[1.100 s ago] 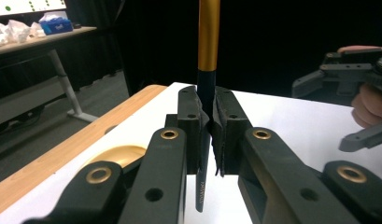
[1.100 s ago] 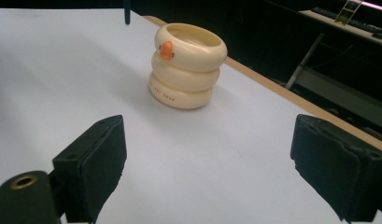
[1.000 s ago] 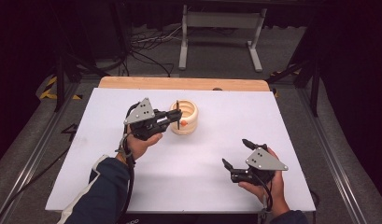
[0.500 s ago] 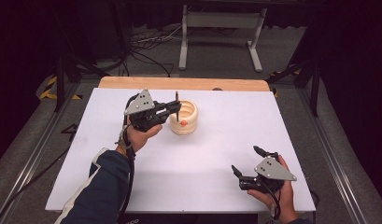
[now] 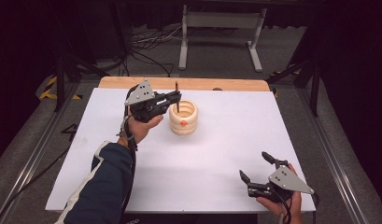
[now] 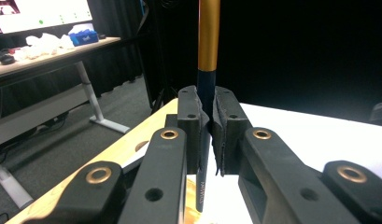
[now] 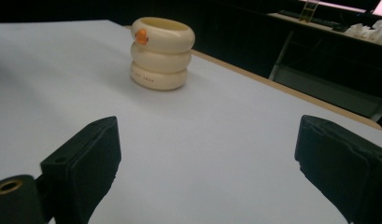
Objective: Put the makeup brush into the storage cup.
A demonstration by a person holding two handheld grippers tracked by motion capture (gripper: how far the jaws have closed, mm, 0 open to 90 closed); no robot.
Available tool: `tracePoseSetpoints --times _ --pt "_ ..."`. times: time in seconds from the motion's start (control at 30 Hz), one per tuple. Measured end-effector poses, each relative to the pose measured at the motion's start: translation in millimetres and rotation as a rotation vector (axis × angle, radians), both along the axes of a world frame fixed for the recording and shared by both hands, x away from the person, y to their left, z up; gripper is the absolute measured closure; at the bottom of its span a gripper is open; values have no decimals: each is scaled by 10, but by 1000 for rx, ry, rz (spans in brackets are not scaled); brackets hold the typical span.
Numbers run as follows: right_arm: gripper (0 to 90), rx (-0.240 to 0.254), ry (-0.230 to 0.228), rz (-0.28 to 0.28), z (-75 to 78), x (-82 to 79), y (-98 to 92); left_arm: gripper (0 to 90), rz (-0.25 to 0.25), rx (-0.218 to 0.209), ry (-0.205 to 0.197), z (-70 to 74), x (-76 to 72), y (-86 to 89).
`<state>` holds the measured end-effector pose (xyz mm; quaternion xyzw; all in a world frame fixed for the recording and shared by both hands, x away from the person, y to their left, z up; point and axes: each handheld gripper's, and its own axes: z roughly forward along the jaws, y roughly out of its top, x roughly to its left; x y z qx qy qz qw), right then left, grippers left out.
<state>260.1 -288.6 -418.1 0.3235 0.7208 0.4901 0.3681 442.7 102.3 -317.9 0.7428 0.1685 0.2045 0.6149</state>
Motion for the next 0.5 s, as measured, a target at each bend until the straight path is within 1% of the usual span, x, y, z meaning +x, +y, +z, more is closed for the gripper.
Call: tracePoseSetpoints --times 0.03,0.1,0.2,0.3,0.33,0.4,0.43,0.5 --pt "84 1 -15 -21 3 -33 -30 826 7 2 2 -17 32 -10" --pt "84 0 -18 -26 0 -45 -44 826 12 -4 4 -23 52 -13" --pt "85 1 -9 -42 -21 -58 -94 826 20 -9 15 -39 116 -35" --pt "83 9 -11 -52 -19 -57 -128 826 29 -8 12 -61 195 -73" --pt "82 8 -13 -50 -11 -55 -139 826 23 -6 17 -69 219 -82" --pt "82 1 -18 -50 4 -51 -165 826 30 -10 24 -97 269 -111" --pt "81 9 -19 -47 5 -46 -180 826 27 -15 30 -111 294 -122" --pt "82 10 -9 -53 2 -43 -201 826 38 -15 34 -137 332 -149"
